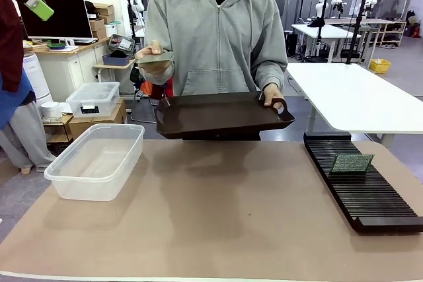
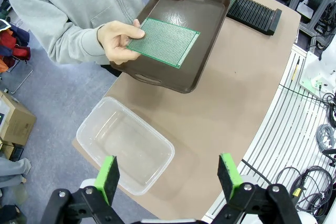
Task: Sort PCBs into racks and boxes based on the side picked up.
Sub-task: Pick up the Blank PCB handed by the Human.
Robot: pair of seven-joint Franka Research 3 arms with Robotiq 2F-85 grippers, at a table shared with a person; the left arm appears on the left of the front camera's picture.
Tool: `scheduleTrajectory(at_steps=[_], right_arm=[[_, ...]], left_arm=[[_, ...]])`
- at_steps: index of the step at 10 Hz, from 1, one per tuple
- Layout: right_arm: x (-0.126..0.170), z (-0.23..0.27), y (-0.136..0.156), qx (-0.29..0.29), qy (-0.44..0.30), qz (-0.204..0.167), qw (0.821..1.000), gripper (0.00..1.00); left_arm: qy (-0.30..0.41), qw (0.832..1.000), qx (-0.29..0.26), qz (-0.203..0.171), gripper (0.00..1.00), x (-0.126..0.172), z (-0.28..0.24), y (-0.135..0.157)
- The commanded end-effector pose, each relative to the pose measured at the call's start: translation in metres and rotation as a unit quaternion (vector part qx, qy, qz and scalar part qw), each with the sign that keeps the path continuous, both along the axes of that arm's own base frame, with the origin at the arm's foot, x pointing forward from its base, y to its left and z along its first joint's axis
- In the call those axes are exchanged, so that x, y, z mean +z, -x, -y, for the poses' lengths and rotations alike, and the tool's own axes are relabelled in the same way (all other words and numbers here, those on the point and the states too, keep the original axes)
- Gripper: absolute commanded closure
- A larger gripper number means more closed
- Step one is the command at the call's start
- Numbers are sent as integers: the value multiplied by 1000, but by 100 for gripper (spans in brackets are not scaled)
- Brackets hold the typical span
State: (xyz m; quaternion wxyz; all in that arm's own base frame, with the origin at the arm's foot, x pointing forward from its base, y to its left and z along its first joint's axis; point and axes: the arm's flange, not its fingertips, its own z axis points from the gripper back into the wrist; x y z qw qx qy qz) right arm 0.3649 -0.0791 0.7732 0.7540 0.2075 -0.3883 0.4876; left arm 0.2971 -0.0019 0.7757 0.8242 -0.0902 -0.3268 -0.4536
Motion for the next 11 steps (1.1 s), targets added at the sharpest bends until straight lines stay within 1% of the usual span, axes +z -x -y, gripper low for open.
scheduleTrajectory(at_steps=[1, 11], right_arm=[[-1, -1, 1, 3, -4, 1, 1000, 0], [-1, -1, 1, 3, -4, 1, 1000, 0]], left_arm=[[4, 1000, -5, 0, 0, -2, -1, 0], [4, 1000, -5, 0, 0, -2, -1, 0]])
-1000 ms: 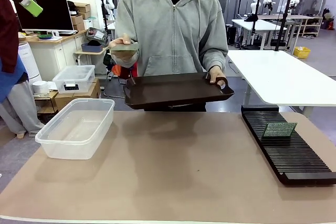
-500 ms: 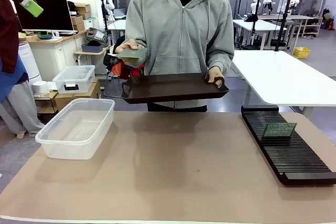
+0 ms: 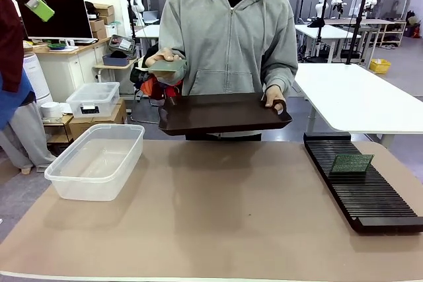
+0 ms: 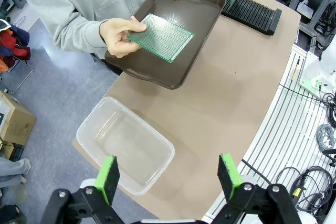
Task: Sort PCBs into racks and boxes based on the side picked up.
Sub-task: Pick up the Blank PCB handed by the Human.
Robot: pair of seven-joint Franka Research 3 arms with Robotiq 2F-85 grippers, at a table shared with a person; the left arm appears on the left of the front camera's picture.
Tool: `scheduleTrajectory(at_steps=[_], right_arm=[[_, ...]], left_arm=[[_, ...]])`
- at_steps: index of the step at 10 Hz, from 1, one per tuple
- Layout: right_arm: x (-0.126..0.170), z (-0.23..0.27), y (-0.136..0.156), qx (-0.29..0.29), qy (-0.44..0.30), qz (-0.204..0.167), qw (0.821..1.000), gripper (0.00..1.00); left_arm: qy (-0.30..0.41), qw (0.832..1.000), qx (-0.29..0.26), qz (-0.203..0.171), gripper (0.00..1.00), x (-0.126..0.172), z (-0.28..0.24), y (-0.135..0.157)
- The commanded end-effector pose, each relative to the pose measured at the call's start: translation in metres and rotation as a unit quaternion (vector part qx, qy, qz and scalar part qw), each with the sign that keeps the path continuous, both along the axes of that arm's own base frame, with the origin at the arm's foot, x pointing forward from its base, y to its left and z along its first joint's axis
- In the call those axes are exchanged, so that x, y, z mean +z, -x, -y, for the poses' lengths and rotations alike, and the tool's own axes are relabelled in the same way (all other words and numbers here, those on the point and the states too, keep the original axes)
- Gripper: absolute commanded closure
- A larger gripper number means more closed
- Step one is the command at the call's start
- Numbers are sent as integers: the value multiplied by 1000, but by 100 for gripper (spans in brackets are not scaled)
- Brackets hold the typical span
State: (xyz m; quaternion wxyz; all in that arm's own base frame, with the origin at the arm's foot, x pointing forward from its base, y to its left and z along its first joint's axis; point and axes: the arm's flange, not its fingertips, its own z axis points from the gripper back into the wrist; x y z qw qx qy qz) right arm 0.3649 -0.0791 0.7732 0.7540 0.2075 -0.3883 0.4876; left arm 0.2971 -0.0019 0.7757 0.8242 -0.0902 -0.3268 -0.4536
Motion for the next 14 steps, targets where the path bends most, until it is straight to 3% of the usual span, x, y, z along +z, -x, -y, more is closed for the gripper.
scheduleTrajectory(at_steps=[1, 2, 7, 10, 14], right_arm=[[-1, -1, 1, 3, -4, 1, 1000, 0], [-1, -1, 1, 3, -4, 1, 1000, 0], [-1, -1, 1, 3, -4, 1, 1000, 0], [-1, -1, 1, 3, -4, 1, 1000, 0], [-1, -1, 1, 3, -4, 1, 1000, 0]], left_arm=[[0, 1000, 0, 0, 0, 0, 0, 0], [4, 999, 42, -17, 0, 1, -1, -6], [21, 993, 91, -76, 0, 6, 2, -23], [36, 971, 169, -166, 0, -2, 8, -43], [123, 947, 197, -223, 0, -19, 9, -68]])
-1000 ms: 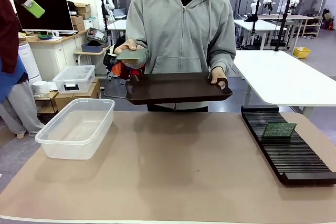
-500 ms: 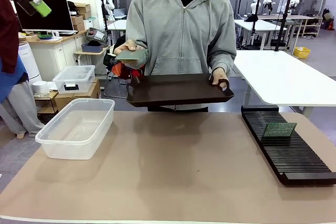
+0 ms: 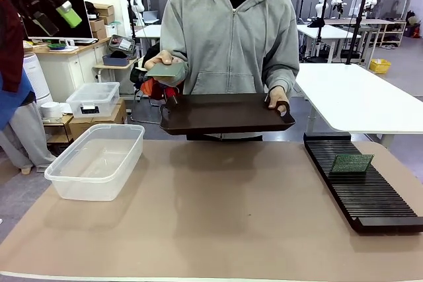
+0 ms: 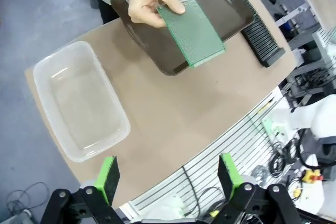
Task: Sort PCBs into racks and boxes based on the side picked up.
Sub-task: Pick up the Blank PCB handed by the Human.
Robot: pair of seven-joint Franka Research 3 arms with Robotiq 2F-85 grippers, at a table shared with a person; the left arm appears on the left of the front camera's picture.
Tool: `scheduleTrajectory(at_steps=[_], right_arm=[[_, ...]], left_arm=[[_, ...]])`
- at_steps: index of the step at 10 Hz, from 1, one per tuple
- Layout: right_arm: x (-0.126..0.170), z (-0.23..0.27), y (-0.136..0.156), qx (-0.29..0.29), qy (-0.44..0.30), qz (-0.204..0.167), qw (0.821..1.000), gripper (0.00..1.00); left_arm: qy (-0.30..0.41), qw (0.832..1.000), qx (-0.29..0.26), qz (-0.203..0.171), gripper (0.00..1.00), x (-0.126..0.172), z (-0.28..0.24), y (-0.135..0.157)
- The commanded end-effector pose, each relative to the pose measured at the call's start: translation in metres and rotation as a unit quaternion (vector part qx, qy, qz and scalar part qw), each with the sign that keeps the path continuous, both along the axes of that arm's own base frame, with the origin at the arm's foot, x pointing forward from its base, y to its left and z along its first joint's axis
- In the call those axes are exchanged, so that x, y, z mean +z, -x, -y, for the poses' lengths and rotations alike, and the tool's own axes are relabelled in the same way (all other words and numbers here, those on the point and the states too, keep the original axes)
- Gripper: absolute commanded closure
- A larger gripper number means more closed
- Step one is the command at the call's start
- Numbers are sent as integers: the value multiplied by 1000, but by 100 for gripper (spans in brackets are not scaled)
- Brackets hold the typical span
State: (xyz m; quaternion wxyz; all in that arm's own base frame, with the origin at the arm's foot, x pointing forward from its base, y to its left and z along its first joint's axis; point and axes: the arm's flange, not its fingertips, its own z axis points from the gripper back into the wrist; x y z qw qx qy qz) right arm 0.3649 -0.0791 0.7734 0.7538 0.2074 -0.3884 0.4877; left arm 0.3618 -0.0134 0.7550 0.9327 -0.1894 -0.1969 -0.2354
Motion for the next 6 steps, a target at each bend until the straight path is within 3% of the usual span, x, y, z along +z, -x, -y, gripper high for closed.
scheduleTrajectory(at_steps=[1, 4, 6], right_arm=[[-1, -1, 1, 3, -4, 0, 1000, 0], [-1, -1, 1, 3, -4, 0, 1000, 0], [-1, -1, 1, 3, -4, 0, 1000, 0]], left_arm=[[70, 997, 38, -24, 0, -5, -3, -9], [133, 986, 72, -66, 0, -31, 1, -29], [118, 991, 50, -49, 0, -38, 3, -32]])
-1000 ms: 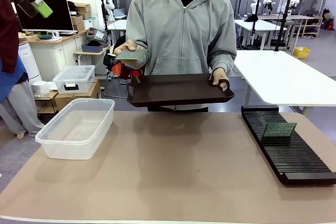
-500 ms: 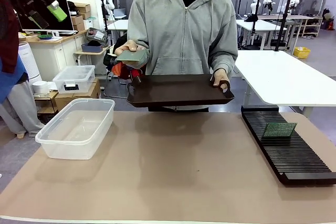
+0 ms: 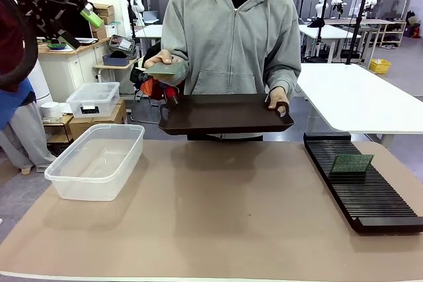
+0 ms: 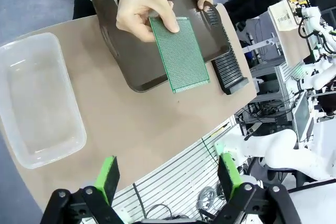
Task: Sort PCBs into racks and boxes based on the side picked up.
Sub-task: Pick up the Blank PCB handed by the Human.
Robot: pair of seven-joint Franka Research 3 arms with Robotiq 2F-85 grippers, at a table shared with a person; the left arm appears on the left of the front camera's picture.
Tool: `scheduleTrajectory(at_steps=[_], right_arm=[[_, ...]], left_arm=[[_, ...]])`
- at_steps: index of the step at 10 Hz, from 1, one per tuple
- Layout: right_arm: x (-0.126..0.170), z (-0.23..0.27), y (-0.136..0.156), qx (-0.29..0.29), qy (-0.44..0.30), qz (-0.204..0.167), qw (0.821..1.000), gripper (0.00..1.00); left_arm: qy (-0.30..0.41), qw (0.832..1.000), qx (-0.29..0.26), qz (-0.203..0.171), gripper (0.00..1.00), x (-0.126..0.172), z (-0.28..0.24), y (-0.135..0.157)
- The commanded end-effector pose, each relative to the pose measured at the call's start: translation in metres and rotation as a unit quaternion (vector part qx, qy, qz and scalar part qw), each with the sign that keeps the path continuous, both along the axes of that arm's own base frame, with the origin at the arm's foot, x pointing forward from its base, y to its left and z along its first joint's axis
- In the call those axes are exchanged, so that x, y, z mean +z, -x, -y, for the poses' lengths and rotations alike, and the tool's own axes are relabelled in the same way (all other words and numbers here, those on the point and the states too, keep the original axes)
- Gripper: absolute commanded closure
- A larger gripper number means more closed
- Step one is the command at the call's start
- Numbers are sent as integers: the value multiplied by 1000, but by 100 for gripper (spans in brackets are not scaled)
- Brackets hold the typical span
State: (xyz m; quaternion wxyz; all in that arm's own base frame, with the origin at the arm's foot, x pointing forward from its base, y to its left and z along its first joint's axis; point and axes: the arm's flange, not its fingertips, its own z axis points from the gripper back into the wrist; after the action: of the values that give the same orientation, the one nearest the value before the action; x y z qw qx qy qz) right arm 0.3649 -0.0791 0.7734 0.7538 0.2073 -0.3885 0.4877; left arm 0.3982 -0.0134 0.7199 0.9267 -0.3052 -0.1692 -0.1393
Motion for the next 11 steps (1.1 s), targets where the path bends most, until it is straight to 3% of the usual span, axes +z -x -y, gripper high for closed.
scheduleTrajectory(at_steps=[1, 6, 7, 9, 11], right_arm=[[-1, -1, 0, 3, -4, 0, 1000, 0], [-1, -1, 0, 3, -4, 0, 1000, 0], [-1, -1, 0, 3, -4, 0, 1000, 0], [-1, -1, 0, 3, -4, 0, 1000, 0], [-1, -1, 0, 3, -4, 0, 1000, 0]], left_arm=[[0, 1000, -1, -1, 0, 5, -2, 3], [-2, 1000, 0, 2, 0, 5, 0, 1], [40, 998, 10, -44, 0, -2, 2, -9], [114, 988, 35, -103, 0, -11, 0, -24], [159, 977, 62, -127, 0, -14, -3, -31]])
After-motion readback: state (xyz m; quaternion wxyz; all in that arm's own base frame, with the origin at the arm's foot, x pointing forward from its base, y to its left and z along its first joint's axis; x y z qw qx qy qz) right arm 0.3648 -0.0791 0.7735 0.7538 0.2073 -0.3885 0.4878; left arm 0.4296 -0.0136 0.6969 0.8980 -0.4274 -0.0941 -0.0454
